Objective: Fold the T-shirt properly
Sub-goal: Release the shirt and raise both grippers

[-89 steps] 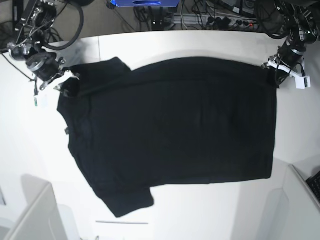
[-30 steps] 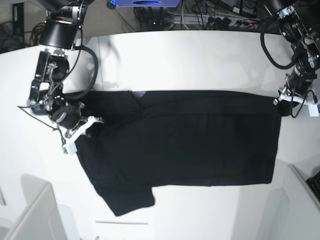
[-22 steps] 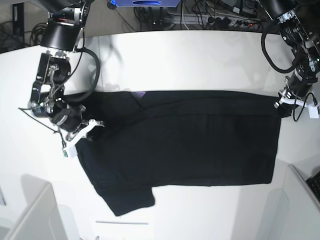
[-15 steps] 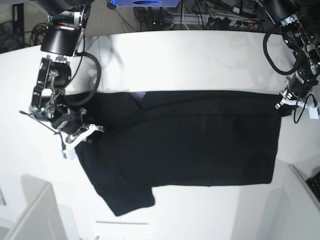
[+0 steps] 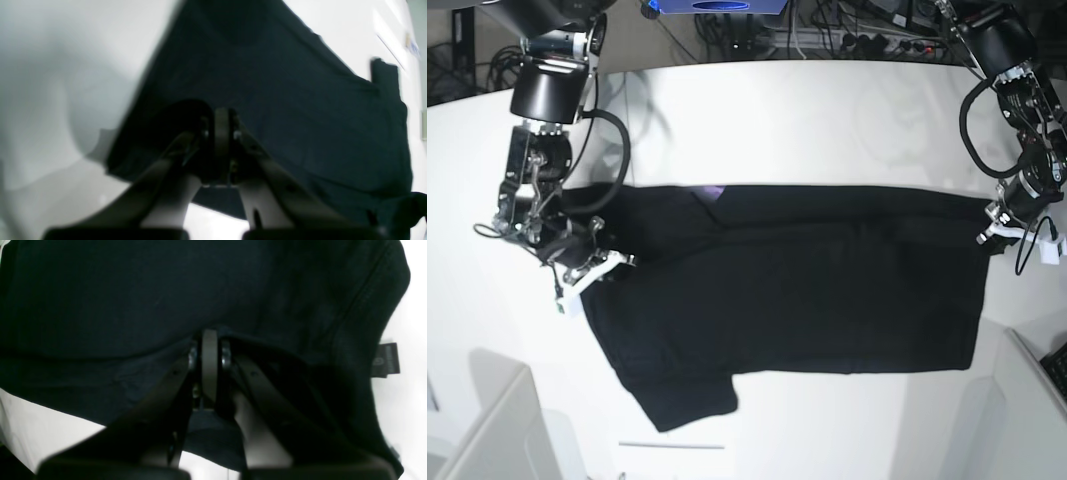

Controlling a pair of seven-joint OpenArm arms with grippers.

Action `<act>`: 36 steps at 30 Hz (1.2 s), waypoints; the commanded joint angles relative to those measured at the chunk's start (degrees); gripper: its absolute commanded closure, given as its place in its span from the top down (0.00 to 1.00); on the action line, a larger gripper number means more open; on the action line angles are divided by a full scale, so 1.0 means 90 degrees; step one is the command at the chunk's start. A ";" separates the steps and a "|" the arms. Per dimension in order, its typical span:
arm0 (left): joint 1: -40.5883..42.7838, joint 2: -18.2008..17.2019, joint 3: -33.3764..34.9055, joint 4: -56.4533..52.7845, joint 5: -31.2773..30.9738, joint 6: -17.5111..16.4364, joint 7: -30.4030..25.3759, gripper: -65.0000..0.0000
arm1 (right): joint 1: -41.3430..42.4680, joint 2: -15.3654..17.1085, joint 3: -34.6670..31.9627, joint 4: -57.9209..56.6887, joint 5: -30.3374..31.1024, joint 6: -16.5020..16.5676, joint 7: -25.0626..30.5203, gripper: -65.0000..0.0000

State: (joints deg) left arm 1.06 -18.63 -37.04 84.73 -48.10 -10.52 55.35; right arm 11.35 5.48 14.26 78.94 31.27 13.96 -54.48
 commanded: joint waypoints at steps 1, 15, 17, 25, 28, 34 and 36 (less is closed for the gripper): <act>-0.0025 -0.0152 -0.0070 0.0017 -0.0033 -0.0008 -0.0099 0.00 | 0.0140 0.0051 0.0012 0.0084 0.0096 0.0017 0.0119 0.00; -0.0767 -0.0152 -0.0051 -0.0765 -0.0043 -0.0008 -0.0138 0.25 | 0.0296 0.0051 0.0061 -0.0141 0.0096 0.0017 0.0402 0.47; -0.1051 -0.0152 -0.0051 -0.1107 -0.0043 -0.0008 -0.0138 0.33 | 0.0375 0.0080 0.0061 -0.0443 0.0096 0.0017 0.0637 0.48; -0.2106 -0.0396 -0.0031 -0.2259 -0.0043 -0.0008 -0.0158 0.50 | 0.0550 0.0354 0.0071 -0.0873 0.0096 0.0017 0.1731 0.48; -0.2438 -0.0396 -0.0051 -0.2484 -0.0043 -0.0008 -0.0158 0.50 | 0.0531 0.0393 0.0081 -0.0766 0.0125 0.0017 0.1946 0.48; -0.2311 -0.0523 -0.0090 -0.1868 -0.0072 -0.0047 -0.0148 0.50 | -0.0153 0.0110 0.0940 0.0406 0.0116 0.0017 0.1955 0.48; -0.1803 -0.0523 -0.0129 -0.1019 -0.0082 -0.0047 -0.0148 0.49 | -0.0466 0.0002 0.1409 0.0973 0.0106 -0.0012 0.1868 0.48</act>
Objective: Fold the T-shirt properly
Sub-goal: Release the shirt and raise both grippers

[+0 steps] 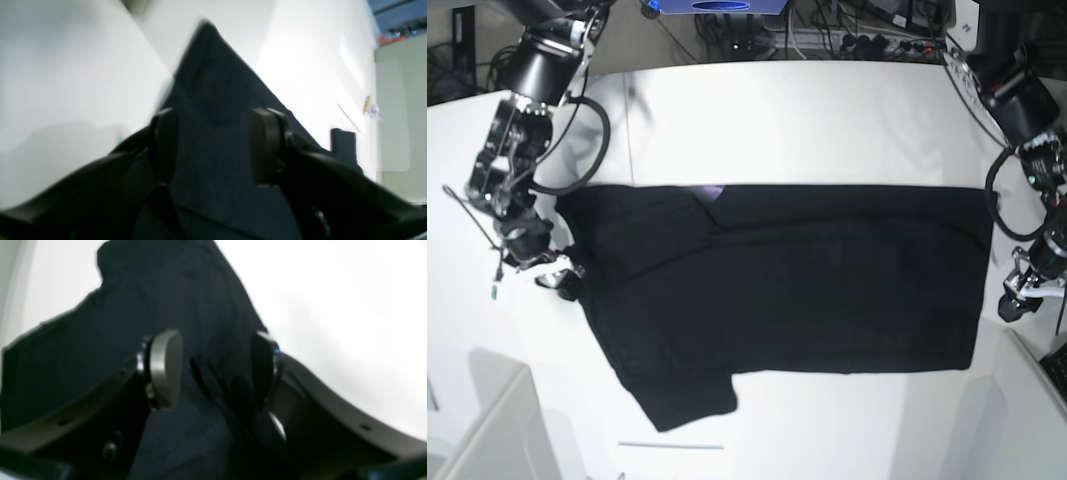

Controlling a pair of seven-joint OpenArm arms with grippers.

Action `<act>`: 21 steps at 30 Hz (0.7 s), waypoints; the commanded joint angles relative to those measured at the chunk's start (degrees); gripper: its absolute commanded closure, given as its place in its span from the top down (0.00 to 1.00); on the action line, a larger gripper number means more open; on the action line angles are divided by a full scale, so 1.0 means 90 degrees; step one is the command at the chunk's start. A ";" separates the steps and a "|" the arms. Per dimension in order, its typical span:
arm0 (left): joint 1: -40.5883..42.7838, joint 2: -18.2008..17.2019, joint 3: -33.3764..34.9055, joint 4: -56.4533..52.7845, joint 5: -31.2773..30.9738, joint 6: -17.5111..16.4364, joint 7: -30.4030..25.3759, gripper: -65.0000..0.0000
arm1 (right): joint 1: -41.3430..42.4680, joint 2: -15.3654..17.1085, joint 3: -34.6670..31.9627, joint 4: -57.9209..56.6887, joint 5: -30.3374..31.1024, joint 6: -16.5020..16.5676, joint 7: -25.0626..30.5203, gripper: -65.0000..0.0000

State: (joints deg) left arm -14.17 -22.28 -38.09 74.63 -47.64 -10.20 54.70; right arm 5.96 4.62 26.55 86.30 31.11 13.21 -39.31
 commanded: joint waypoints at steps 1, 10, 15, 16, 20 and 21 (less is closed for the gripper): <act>0.0134 -0.0098 -0.0110 0.0475 -0.0133 -0.0083 -0.0085 0.50 | -0.0032 0.0068 0.0181 0.0379 0.0142 -0.0047 0.0133 0.48; 0.2459 0.0732 -0.1800 0.2604 -0.0094 -0.0777 -0.0085 0.48 | -0.1731 -0.0597 0.0572 0.2362 0.0201 -0.1434 0.0124 0.48; 0.2889 0.1152 -0.2191 0.2516 0.0346 -0.1431 -0.0085 0.48 | -0.2347 -0.1212 0.0845 0.2411 0.0230 -0.1512 0.0143 0.48; 0.2898 0.1240 -0.2191 0.2467 0.0541 -0.1539 -0.0104 0.48 | -0.2405 -0.1271 0.0855 0.2372 0.0230 -0.1512 0.0143 0.48; 0.2938 0.1592 -0.2161 0.1979 0.1205 -0.1939 -0.0896 0.48 | -0.2659 -0.1349 0.0875 0.1922 0.0670 -0.1502 0.0143 0.49; 0.2928 0.1631 -0.2152 0.1832 0.1283 -0.2007 -0.1081 0.48 | -0.2679 -0.1329 0.0884 0.1747 0.0904 -0.1502 0.0153 0.49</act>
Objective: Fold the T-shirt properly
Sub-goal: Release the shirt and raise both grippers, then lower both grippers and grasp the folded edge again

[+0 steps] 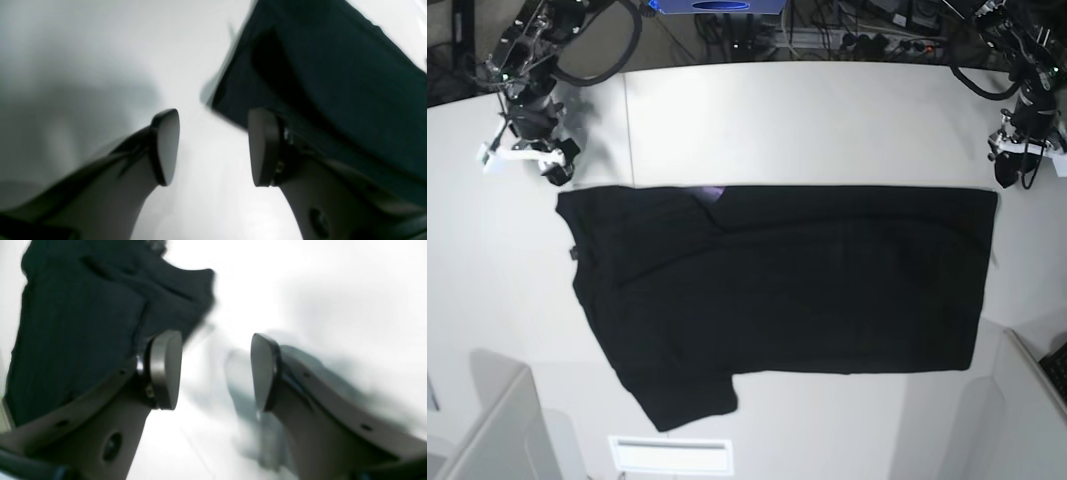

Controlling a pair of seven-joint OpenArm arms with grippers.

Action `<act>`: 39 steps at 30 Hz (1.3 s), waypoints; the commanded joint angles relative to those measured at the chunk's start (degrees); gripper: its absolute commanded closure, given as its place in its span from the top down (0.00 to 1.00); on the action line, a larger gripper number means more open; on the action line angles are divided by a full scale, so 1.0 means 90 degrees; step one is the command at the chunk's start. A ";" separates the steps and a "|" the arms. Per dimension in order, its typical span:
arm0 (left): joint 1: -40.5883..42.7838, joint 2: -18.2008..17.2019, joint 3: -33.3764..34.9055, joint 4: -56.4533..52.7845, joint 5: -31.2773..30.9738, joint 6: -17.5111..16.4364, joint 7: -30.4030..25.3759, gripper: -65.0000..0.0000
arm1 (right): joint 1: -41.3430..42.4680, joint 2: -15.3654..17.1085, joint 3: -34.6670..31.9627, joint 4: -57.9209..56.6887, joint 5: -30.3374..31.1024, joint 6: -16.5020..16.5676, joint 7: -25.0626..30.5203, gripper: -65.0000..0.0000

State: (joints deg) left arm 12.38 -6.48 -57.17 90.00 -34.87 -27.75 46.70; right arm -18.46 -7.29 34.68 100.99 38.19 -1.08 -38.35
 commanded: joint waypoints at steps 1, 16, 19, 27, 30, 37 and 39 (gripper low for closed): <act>-0.0042 -0.0115 -0.0032 -0.0022 -0.0125 -0.0096 -0.0290 0.48 | 0.0024 0.0004 0.0001 -0.0032 0.0264 0.0086 0.0046 0.49; -0.0892 -0.0154 -0.0061 -0.1418 -0.0096 -0.0077 -0.0358 0.48 | 0.0278 0.0385 -0.0722 -0.1292 0.0420 0.0096 0.1179 0.49; -0.1009 -0.0154 -0.0071 -0.1604 -0.0096 -0.0077 -0.0358 0.48 | 0.0337 0.0385 -0.0771 -0.1321 0.0420 0.0106 0.1179 0.49; -0.1469 -0.0242 -0.0032 -0.1995 0.0256 -0.0077 -0.0358 0.48 | 0.0473 0.0375 -0.0781 -0.1507 0.0381 0.0584 0.1169 0.49; -0.1654 -0.0213 -0.0061 -0.2170 0.0598 -0.0077 -0.0358 0.48 | 0.0649 0.0385 -0.0781 -0.1771 0.0371 0.0594 0.1169 0.49; -0.1742 -0.0213 -0.0032 -0.2464 0.0676 -0.0077 -0.0358 0.48 | 0.0815 0.0385 -0.0781 -0.2152 0.0371 0.0613 0.1169 0.48; -0.1810 -0.0223 -0.0032 -0.2571 0.0685 -0.0077 -0.0358 0.43 | 0.0845 0.0385 -0.0781 -0.2191 0.0371 0.0613 0.1169 0.46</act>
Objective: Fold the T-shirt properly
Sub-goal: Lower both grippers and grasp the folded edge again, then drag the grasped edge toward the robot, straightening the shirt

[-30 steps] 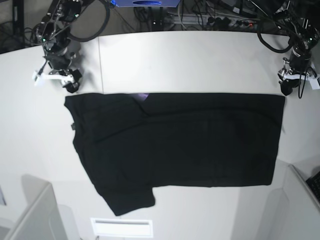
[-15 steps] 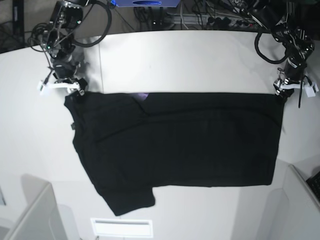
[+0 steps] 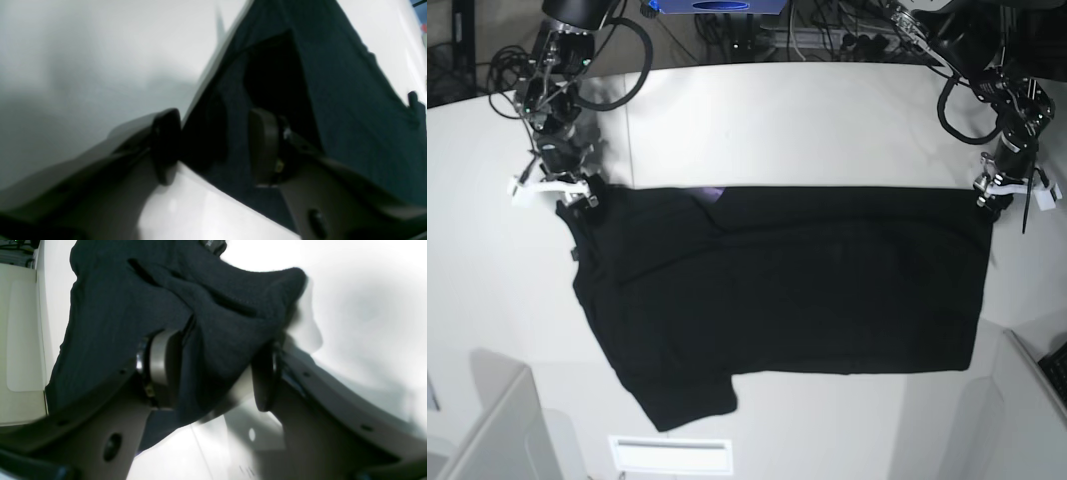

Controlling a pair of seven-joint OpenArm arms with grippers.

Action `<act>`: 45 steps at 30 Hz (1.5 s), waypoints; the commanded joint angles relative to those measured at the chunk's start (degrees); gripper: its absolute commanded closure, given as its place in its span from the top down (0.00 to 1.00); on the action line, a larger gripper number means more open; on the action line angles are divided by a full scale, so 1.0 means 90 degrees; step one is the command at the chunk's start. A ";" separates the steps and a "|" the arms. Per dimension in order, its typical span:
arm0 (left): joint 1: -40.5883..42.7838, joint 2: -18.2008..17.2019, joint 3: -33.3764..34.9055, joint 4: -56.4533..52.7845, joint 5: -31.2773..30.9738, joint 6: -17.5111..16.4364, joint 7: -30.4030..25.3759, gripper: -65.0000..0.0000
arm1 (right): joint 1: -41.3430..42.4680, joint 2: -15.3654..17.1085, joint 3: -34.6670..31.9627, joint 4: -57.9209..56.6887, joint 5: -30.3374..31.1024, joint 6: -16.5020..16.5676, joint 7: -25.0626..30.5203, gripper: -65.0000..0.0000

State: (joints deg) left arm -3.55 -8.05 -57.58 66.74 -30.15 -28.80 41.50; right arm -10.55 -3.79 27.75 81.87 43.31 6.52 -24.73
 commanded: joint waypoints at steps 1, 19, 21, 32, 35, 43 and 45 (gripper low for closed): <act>-0.0040 -0.0048 0.0015 -0.0046 0.0161 0.0040 0.0220 0.36 | -0.0035 -0.0004 -0.0011 -0.0095 -0.0197 -0.0232 -0.0344 0.41; -0.0050 -0.0341 0.0503 0.0834 0.0093 0.0460 0.0864 0.00 | 0.0219 0.0397 0.0048 0.1107 -0.0197 -0.1023 -0.1125 0.00; -0.0050 -0.0341 0.0435 0.1244 0.0093 0.0460 0.1060 0.00 | 0.0249 0.0397 0.0048 0.1380 -0.0197 -0.1130 -0.1350 0.00; 0.0439 -0.0302 -0.0015 0.2435 0.0093 0.0460 0.2046 0.00 | -0.0103 0.0397 0.0067 0.2103 -0.0148 -0.1394 -0.2053 0.00; 0.0751 -0.0302 -0.0024 0.2719 0.0093 0.0460 0.2085 0.00 | -0.0367 0.0397 0.0067 0.2249 -0.0148 -0.1394 -0.2053 0.00; 0.1445 -0.0214 -0.0024 0.3285 0.0083 0.0450 0.2085 0.00 | -0.1129 0.0397 0.0067 0.2933 -0.0148 -0.1394 -0.2063 0.00; 0.1611 -0.0194 -0.0015 0.3334 0.0083 0.0450 0.2085 0.00 | -0.1314 0.0397 0.0077 0.3031 -0.0148 -0.1394 -0.2063 0.00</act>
State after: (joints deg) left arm 10.90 -8.56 -57.28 95.48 -29.28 -25.06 61.76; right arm -22.68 -0.93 28.01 107.79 41.74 -6.07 -44.99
